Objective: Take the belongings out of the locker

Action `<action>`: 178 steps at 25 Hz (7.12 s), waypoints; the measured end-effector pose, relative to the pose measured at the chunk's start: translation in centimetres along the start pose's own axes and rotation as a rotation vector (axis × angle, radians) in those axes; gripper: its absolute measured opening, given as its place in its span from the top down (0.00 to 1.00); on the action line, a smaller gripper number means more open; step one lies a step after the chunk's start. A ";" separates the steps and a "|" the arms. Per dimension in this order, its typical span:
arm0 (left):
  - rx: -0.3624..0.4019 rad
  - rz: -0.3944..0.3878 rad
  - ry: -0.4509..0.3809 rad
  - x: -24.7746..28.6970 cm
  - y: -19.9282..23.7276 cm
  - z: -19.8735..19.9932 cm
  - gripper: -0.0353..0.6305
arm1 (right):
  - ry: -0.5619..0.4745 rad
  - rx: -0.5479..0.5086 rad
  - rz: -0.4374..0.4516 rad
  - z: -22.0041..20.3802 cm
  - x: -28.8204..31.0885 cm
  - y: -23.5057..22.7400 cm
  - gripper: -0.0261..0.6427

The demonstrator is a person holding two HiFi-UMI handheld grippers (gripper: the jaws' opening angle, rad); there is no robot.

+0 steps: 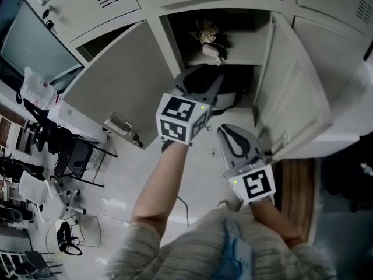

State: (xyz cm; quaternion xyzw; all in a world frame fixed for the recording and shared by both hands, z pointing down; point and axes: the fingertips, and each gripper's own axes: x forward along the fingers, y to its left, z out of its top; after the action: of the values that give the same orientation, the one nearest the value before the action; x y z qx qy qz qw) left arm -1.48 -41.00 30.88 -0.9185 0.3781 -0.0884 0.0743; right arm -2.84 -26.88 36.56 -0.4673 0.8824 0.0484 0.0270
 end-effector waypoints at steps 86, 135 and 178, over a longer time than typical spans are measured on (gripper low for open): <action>-0.407 0.244 -0.081 4.7 4.0 -1.8 0.59 | -0.008 0.053 0.002 0.5 -1.6 -2.4 0.95; -0.512 0.093 -0.113 0.1 2.6 -4.0 0.60 | -0.094 -0.029 0.103 8.5 -1.8 5.2 0.82; -0.276 0.002 -0.134 -1.1 1.9 -8.2 0.63 | 0.196 0.535 -0.110 -1.4 15.0 -10.1 0.65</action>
State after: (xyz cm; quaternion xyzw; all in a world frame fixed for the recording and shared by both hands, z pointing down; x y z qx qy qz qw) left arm -5.32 -42.17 38.37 -0.9234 0.3820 0.0257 -0.0275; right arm -2.89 -45.03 35.93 -0.4930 0.8356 -0.2331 0.0666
